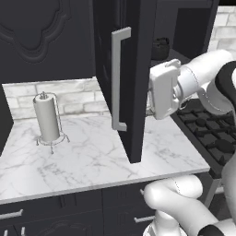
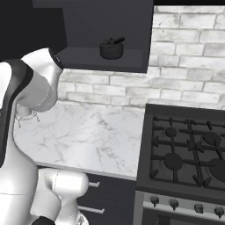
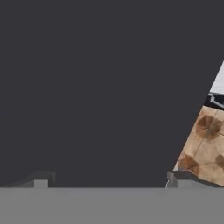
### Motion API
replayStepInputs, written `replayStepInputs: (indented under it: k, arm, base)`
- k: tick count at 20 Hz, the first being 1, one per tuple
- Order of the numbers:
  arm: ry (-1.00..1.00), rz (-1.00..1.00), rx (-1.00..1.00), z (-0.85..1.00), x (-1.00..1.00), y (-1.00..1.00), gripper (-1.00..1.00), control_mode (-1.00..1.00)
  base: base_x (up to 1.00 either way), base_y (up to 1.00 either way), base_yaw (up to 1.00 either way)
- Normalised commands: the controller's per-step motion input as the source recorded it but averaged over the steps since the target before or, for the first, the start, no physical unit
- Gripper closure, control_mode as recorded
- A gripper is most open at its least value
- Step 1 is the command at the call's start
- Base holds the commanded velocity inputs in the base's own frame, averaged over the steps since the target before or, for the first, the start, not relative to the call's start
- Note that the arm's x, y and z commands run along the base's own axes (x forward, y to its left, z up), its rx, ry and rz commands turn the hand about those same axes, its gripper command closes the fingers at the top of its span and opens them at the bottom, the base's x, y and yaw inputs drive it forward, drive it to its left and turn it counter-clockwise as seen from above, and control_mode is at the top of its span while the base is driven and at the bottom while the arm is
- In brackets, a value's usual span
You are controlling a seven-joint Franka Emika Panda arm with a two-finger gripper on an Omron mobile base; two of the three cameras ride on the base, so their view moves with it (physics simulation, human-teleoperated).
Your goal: Open the cabinet, pick the kettle from the cabinet, and place it in the sink.
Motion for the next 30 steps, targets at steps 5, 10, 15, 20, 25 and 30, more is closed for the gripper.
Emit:
replayStepInputs:
  k: [5,10,15,20,25,30]
  arm:
    - [-0.07,0.0,0.0,0.07,-0.11,-0.41,-1.0,-1.0]
    - [-0.09,0.0,0.0,0.14,-0.12,-0.44,-1.0,-1.0]
    - [-0.14,0.0,0.0,0.15,-0.1,-0.49,-1.0,-1.0]
    - [-0.11,-0.02,-0.03,0.16,-0.09,-0.48,-1.0,-1.0]
    - [-0.02,-0.09,0.0,0.15,-0.06,-0.48,-1.0,-1.0]
    - [-0.15,-0.1,-0.04,0.16,-0.06,-0.41,-1.0,-1.0]
  base:
    - [0.0,0.0,0.0]
    - [0.0,0.0,0.0]
    - [0.0,0.0,0.0]
    - [0.0,0.0,0.0]
    - [0.0,0.0,0.0]
    - [0.0,0.0,0.0]
